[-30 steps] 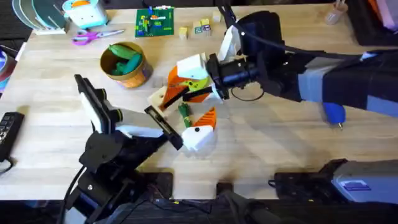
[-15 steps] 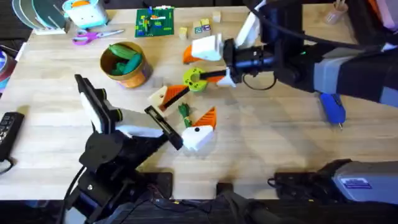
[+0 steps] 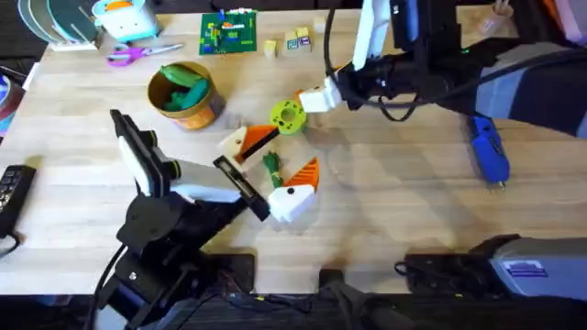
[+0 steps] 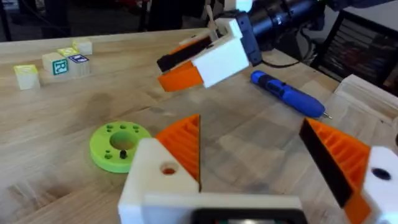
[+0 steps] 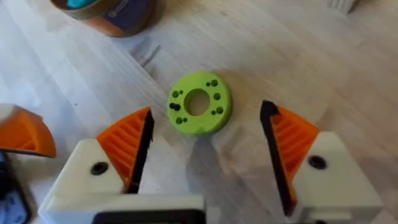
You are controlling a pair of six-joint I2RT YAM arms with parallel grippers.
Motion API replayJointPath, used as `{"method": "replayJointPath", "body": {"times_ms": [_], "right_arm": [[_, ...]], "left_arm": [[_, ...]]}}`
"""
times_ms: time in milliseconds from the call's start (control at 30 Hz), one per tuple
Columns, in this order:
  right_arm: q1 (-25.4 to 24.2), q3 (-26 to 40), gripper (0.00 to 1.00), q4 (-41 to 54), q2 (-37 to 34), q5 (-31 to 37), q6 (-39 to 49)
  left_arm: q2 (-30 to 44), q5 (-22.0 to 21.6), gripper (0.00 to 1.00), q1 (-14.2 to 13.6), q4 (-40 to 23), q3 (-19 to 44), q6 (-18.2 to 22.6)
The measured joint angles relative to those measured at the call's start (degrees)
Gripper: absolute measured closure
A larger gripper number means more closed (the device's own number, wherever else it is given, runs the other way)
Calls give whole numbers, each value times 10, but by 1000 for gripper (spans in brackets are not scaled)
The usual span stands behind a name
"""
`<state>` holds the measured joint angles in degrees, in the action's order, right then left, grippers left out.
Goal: Pick up the gripper from the table and insert it into the empty holder that is missing its gripper. Then pick up a screw, insert it into the mounting hole, and use the screwdriver to tighten it. Finally, clean up the table by picking up the vegetable and placing it into the bucket.
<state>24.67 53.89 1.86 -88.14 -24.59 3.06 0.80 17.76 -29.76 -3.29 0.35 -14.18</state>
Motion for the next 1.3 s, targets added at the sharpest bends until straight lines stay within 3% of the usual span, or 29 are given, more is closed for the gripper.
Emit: {"method": "replayJointPath", "body": {"times_ms": [200, 667, 1300], "right_arm": [[8, 1, 8, -35, -8, 27, 97], [53, 1, 13, -50, -66, 37, 153], [58, 3, 133, -132, -139, -42, 188]], "left_arm": [[0, 0, 9, 0, 0, 0, 0], [0, 0, 9, 0, 0, 0, 0], [0, 0, 9, 0, 0, 0, 0]]}}
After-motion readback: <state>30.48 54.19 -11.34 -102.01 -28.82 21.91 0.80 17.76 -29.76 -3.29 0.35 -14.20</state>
